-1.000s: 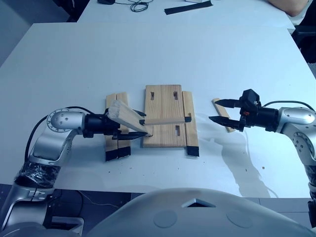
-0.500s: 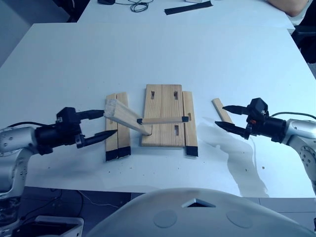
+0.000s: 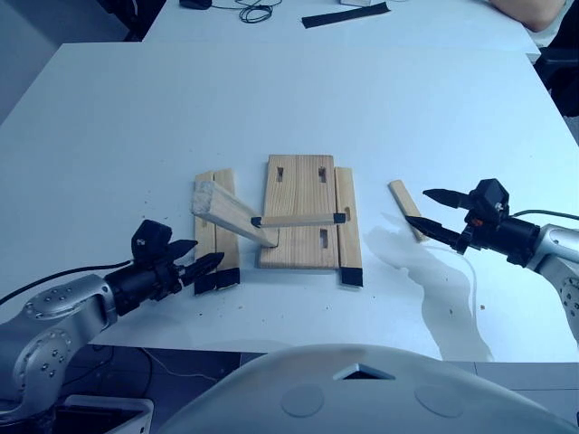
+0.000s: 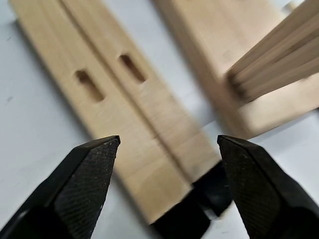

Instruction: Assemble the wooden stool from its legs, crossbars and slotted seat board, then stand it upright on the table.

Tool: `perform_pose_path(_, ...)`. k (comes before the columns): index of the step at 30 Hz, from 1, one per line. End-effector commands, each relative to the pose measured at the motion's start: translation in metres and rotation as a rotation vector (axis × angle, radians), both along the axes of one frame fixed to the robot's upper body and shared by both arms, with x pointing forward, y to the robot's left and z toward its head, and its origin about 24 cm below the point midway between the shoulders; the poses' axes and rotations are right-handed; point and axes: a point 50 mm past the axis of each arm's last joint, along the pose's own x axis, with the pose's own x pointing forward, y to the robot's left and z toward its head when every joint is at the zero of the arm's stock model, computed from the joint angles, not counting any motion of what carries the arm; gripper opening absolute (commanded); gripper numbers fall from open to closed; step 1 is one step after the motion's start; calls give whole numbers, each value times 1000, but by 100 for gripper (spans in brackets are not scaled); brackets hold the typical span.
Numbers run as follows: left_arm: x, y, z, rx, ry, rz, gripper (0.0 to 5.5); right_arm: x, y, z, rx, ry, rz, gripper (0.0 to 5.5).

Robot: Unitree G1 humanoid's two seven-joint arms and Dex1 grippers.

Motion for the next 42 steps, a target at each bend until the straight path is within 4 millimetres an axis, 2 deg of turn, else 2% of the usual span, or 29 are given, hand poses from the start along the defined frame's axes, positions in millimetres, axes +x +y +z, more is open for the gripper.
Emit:
perform_pose_path(1,-7,5,-8,112,-2,-50,365,2,2,1,-19,-7,22,342)
perform_pose_path(9,-6,17,-14,144,4,-101,365,-3,4,-3,-11,-2,3,342)
perform_pose_path(15,14,30,-14,157,-9,-62,365,-3,5,-5,-9,-3,-11,342)
perform_pose_path(20,23,21,-22,124,8,-18,365,1,7,-5,-15,-8,-1,342)
perform_pose_path(24,16,16,-33,132,66,10,365,6,6,-3,-22,-12,15,342)
perform_pose_path(30,4,25,-52,172,155,153,271,9,6,-1,-30,-12,33,342)
perform_pose_path(35,1,23,-56,157,180,163,207,10,5,-1,-33,-11,32,342)
perform_pose_path(42,11,16,-56,83,152,196,205,16,6,-1,-31,-23,28,342)
